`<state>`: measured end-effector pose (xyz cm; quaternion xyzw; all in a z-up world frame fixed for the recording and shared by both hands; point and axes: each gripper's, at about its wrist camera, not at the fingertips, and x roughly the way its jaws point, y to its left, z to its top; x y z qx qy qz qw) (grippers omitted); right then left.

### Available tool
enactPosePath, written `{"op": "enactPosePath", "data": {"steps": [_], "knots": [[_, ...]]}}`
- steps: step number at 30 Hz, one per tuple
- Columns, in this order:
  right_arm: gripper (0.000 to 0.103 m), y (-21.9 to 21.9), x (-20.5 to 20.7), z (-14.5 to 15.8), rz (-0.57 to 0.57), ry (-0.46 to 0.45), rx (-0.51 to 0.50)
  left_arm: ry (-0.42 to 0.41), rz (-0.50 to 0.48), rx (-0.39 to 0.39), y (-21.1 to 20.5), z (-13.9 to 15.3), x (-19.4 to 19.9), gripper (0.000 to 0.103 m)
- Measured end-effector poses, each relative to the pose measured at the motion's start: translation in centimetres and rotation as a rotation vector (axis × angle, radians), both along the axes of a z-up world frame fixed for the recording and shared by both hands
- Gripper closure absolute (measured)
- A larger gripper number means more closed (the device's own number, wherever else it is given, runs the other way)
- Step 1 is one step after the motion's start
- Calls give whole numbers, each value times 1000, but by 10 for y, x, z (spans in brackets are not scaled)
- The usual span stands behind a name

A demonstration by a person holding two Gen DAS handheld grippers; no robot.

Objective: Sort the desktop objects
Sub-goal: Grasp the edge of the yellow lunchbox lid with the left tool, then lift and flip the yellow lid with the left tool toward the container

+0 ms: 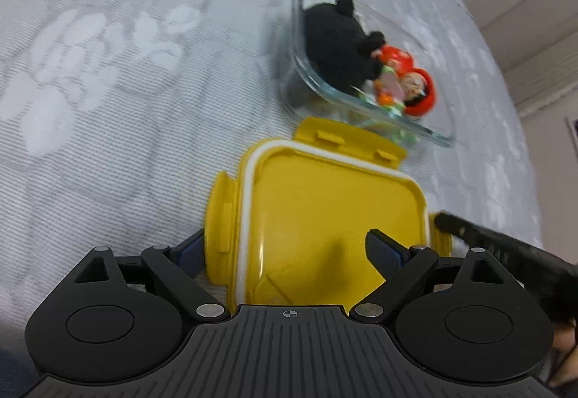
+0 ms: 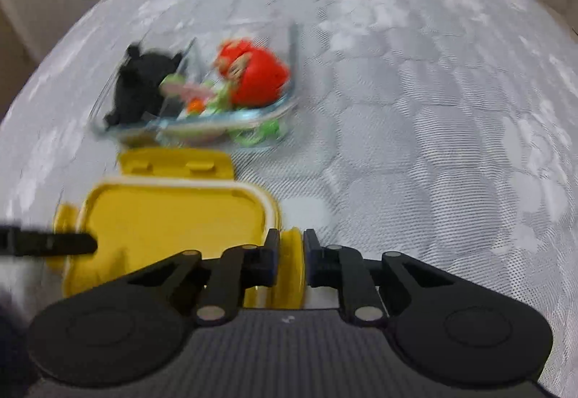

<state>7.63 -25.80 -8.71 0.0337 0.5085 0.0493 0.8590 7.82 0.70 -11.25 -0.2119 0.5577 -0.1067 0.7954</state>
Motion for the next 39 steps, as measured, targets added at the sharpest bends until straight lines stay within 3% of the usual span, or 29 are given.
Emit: {"op": "enactPosePath", "data": {"steps": [5,9,11,14,16,19,22,25,28,32,35,39], "knots": [[95,-9,2,0,-28,3,23,-37,27,-8,3,3,-1,9],[95,-8,4,0,-17,1,24,-118,-12,133,-10,24,-10,9],[95,-7,6,-1,-17,1,25,-190,-135,216,-32,43,-25,7],[95,-7,6,-1,-20,2,28,-284,-397,330,-77,64,-53,3],[95,-10,5,0,-27,5,46,-342,-547,454,-106,68,-73,3],[91,-17,2,4,-42,5,86,-395,-715,625,-136,62,-94,3],[83,-24,-1,10,-46,-5,152,-429,-816,757,-153,50,-104,3],[58,-25,-7,16,-51,-19,164,-419,-894,863,-164,34,-110,3],[54,-27,-18,27,-47,-61,183,-427,-917,969,-174,21,-108,2],[43,-37,-32,36,-64,-102,240,-436,-945,1035,-188,6,-102,2],[41,-46,-36,38,-92,-109,291,-419,-1023,1113,-201,-10,-104,2],[39,-54,-38,38,-122,-106,337,-461,-1093,1191,-210,-19,-110,1]]}}
